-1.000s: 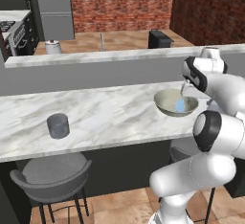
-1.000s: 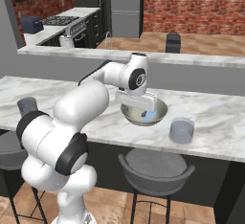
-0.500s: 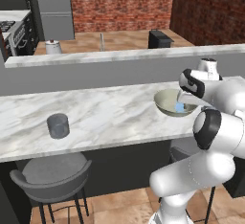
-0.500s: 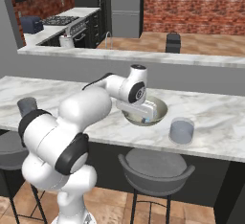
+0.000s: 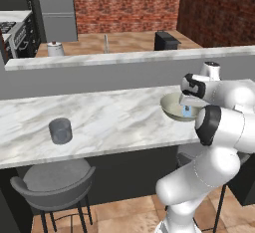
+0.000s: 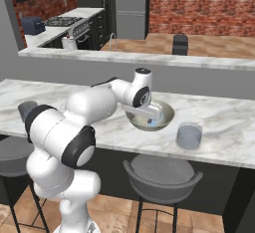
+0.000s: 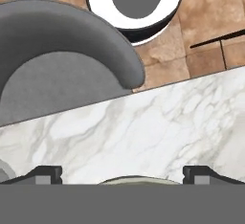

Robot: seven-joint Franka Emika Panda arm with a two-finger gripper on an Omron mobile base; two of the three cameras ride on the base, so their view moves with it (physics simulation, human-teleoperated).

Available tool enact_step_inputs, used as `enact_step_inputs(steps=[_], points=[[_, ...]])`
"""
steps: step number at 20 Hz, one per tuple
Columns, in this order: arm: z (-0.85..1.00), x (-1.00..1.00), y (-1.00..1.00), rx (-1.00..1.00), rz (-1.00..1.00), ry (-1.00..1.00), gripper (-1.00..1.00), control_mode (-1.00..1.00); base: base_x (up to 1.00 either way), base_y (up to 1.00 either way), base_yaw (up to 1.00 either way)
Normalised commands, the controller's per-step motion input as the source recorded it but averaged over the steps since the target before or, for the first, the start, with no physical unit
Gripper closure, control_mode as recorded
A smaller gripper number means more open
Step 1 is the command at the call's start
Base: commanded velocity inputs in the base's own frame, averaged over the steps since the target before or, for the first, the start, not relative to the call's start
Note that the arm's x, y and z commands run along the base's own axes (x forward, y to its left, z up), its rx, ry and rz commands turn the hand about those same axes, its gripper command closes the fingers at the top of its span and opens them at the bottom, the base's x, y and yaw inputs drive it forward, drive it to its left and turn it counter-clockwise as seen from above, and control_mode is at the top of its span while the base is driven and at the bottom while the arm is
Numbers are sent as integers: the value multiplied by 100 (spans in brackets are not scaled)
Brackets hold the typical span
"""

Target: There are four ice cubes in the ice bowl. Place two ice cubes in each glass of water.

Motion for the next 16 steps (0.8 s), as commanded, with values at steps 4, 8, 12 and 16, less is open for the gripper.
enact_step_inputs(steps=[4,8,12,16], points=[[-2,28,-1,0,7,0,-100,-100,0,0,0],[-22,16,-4,0,9,0,-100,-100,0,0,0],[-23,14,-12,0,10,0,-100,-100,0,0,0],[-23,16,-16,0,11,0,-100,-100,0,0,0]])
